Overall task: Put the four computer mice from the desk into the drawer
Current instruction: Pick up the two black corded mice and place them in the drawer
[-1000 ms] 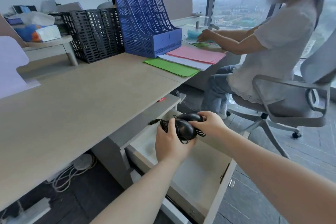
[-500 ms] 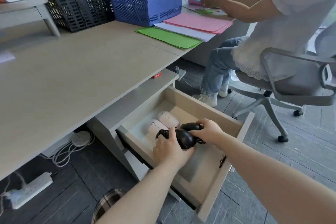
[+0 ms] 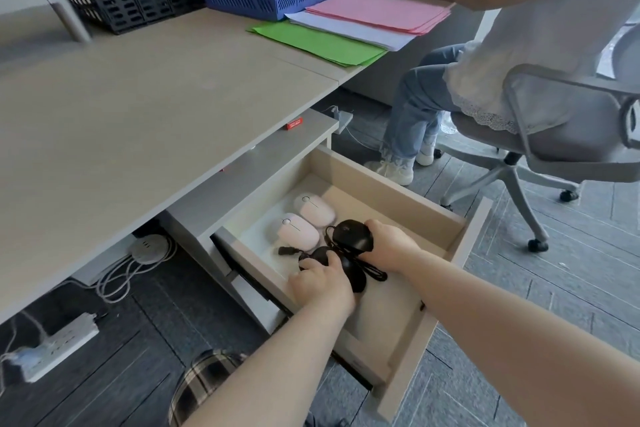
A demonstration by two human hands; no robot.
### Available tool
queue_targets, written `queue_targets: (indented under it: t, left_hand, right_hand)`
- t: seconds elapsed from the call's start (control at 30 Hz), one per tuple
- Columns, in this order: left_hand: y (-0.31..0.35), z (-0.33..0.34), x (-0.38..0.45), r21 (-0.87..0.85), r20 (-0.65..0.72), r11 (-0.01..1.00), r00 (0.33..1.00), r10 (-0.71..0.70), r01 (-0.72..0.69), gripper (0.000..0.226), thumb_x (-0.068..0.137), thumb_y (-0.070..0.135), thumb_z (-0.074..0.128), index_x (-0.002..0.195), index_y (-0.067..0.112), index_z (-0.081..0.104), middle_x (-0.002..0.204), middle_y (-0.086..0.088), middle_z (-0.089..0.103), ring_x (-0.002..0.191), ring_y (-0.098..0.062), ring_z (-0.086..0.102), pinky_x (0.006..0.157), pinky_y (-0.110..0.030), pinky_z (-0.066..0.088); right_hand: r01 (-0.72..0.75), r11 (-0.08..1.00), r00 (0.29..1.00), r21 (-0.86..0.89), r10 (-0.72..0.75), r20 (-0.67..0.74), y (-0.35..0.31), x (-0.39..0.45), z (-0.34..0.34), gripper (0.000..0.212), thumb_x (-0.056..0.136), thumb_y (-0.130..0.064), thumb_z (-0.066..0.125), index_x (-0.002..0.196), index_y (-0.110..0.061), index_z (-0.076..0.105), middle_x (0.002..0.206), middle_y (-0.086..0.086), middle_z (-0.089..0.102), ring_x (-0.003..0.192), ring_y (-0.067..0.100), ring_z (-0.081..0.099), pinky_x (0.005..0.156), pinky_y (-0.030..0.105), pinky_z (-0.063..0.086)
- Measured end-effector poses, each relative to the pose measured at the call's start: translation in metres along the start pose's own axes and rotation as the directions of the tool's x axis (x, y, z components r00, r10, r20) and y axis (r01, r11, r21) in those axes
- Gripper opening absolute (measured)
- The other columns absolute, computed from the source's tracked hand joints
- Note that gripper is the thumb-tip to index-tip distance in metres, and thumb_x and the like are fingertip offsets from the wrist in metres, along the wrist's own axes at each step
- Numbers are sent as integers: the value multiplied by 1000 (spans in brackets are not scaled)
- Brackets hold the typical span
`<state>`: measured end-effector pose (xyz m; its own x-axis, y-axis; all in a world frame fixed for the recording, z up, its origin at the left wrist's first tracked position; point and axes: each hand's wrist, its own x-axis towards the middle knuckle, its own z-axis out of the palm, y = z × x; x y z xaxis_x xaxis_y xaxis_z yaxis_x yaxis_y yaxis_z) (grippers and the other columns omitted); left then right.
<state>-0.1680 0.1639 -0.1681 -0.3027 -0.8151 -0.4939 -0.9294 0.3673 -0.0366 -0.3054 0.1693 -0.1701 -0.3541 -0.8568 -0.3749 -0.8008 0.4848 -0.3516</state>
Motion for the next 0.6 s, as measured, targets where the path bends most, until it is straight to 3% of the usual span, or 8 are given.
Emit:
queue_targets:
  t: [0.27,0.4,0.5,0.6]
  left_hand:
    - [-7,1,7,-20,-22,1000,1000,19,-20,82,84,51,58,148,23,15,139,-20,40,123,-28,48,92,-36,43]
    - [-15,-7,6,64,-92,995,992,87,-81,89,85,58,52,151,20,6,132,-11,56,119,-26,54,88,-34,41]
    - [-23,-33,-5,188,-214,966,952,217,-178,71,89,61,43,143,16,31,126,-11,61,117,-30,55,93,-38,40]
    - [-29,-63,-15,209,-349,946,884,310,-248,50,92,53,41,126,17,48,125,-11,60,116,-32,53,91,-43,41]
  right_hand:
    - [9,998,1000,-58,-8,13,1,-2,2,51,80,-36,62,122,-11,46,117,12,63,107,33,60,81,39,52]
    - [12,998,1000,-63,-14,-23,-2,-7,-4,44,87,-37,54,123,-13,48,122,11,62,111,32,59,85,41,53]
    - [19,1000,996,-2,-19,-88,0,-21,-28,43,93,-30,48,134,-19,48,133,7,57,122,29,54,95,40,50]
    - [44,988,964,-146,-80,-252,13,-37,-49,34,93,-25,42,121,-21,60,128,2,61,128,25,47,108,41,37]
